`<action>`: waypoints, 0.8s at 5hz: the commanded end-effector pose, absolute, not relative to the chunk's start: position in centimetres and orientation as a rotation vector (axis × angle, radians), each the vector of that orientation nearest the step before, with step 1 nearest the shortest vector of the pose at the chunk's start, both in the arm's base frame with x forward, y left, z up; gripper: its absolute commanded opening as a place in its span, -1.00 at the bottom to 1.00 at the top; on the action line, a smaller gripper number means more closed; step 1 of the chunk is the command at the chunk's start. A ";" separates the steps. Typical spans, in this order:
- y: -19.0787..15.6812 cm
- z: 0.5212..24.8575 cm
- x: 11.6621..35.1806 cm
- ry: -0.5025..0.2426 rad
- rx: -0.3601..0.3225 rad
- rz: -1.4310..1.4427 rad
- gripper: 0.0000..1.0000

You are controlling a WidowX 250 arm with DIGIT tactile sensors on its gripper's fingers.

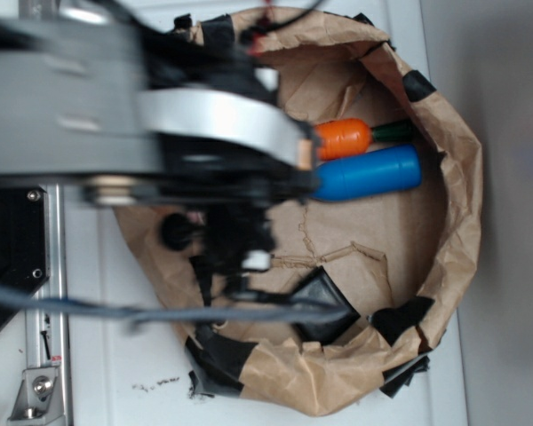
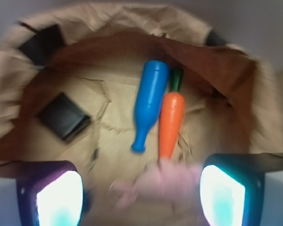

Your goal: Grab the blue bottle.

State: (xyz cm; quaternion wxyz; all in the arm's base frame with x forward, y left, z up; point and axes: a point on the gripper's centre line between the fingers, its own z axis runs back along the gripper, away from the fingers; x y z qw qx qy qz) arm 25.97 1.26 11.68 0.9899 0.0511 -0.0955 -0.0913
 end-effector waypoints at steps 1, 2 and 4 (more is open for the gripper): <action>1.4 8.0 31.1 -0.226 0.129 -0.245 1.00; -0.2 5.5 31.6 -0.192 0.123 -0.281 1.00; 0.2 2.0 33.2 -0.108 0.163 -0.277 1.00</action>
